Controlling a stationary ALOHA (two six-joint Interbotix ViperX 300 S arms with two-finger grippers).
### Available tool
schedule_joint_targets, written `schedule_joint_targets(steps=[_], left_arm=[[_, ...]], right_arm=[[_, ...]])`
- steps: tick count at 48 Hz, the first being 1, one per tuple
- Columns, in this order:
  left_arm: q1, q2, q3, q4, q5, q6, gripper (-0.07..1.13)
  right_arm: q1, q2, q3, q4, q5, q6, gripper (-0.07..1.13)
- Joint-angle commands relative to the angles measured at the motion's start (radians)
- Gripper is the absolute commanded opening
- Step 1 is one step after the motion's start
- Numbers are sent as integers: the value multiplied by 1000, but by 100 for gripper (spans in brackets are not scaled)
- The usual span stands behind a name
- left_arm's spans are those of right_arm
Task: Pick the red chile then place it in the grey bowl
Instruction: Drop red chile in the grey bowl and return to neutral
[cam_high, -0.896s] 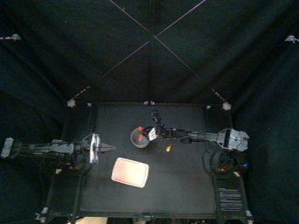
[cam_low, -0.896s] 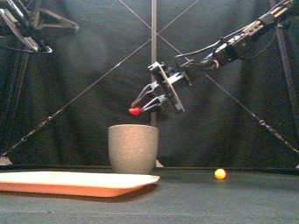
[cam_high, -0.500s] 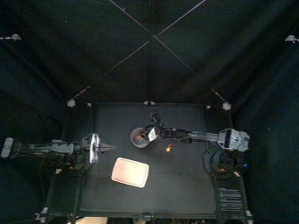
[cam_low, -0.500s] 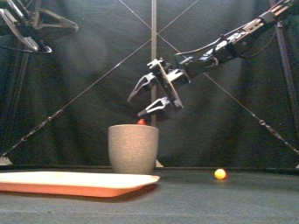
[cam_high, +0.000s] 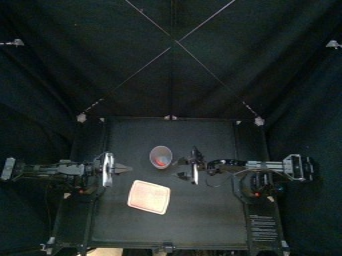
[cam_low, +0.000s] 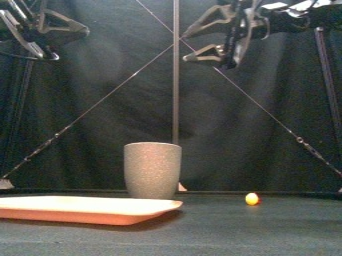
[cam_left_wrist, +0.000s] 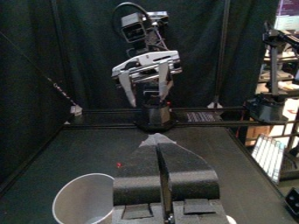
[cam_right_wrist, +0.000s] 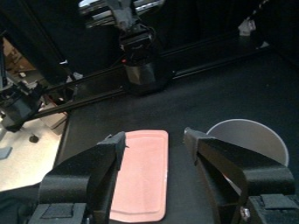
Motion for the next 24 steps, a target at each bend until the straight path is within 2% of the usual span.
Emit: schedule_joint_targets(steps=[1,6,16,24], left_arm=[[2,2,-11,18,-5,2,-4],[3,-3,-8,35,-5,0,-4],[2,-14,-8,35,-5,-2,-4],[2,-15,-8,35,-5,-2,-4]], right_arm=[[51,-150,81,-91,-5,-3,91],[87,-288,170,-152,2,6,91],[101,-540,321,-89,3,0,91],[94,-646,373,-92,3,-3,91]])
